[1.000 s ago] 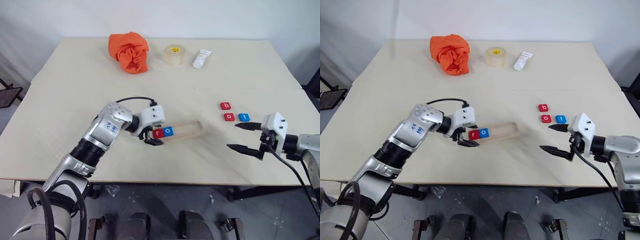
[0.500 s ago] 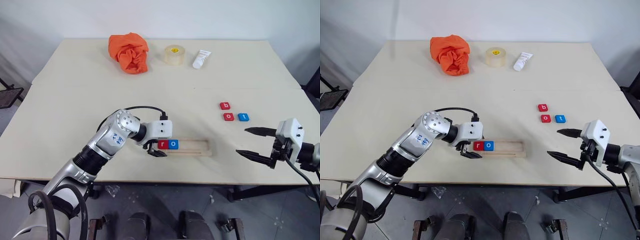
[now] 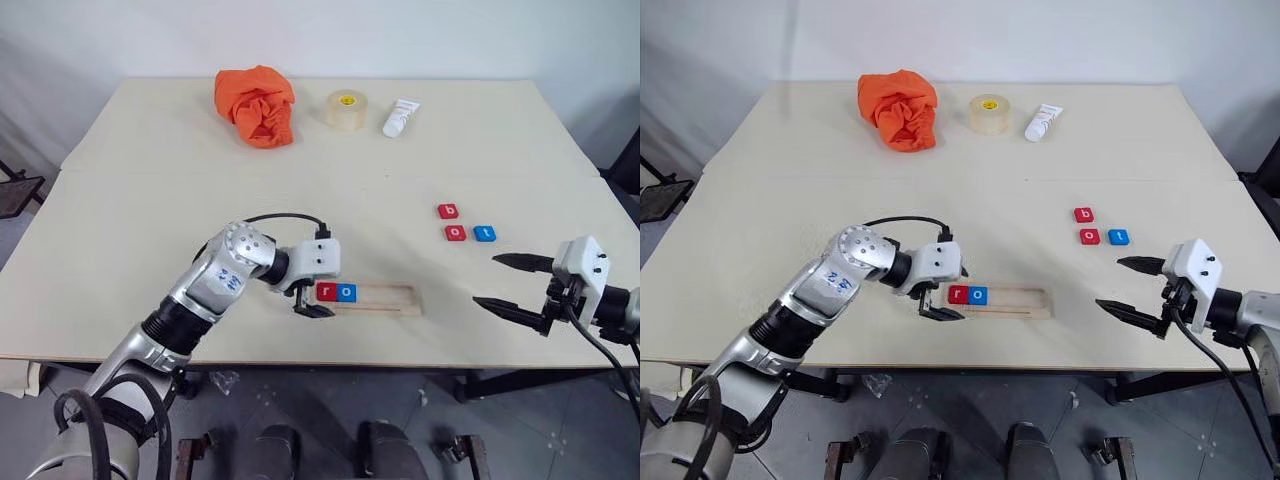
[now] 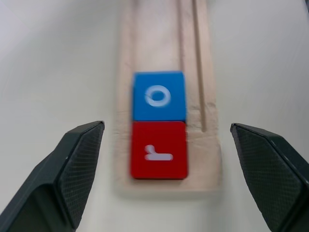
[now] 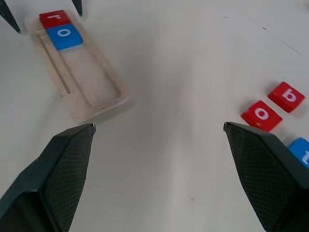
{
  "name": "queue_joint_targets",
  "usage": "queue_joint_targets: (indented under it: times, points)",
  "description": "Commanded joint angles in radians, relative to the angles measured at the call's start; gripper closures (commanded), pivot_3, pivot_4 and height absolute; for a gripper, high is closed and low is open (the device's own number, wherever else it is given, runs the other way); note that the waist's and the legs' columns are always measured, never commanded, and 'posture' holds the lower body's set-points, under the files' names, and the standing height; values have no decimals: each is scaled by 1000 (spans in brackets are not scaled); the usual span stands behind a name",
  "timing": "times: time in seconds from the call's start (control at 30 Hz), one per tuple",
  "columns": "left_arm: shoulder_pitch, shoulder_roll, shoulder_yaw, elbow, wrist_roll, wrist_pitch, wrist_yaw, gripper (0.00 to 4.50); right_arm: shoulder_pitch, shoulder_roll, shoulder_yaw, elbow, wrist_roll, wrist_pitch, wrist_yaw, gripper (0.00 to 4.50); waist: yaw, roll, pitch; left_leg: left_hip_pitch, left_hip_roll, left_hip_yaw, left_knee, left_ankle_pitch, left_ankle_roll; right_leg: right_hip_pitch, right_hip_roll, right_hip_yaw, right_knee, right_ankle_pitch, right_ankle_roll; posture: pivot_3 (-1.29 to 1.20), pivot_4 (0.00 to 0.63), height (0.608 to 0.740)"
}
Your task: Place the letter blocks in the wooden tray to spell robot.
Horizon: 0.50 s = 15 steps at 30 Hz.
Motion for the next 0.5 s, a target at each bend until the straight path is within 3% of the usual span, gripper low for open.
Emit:
queue_joint_targets:
  times: [0.03,0.2,0.5]
  points:
    - [68,41,125,-38,-93,-86,-21,52,-8,32,-78,-20,51,54,-95,0,0,0,0,0,0,0,0,0,0,0,0,0,0,0,0,0,150,740]
    - [150,1,287,67,-203,-263,8,52,-51,89,-128,39,37,93,-262,0,4,0,0,1,-1,0,1,0,0,1,-1,0,-1,0,0,0,150,740]
    - [263,-64,427,291,-342,-656,-130,52,-10,58,-113,53,-35,122,-332,0,-3,1,-1,1,-2,0,-1,0,0,1,-2,-1,-1,0,0,0,150,740]
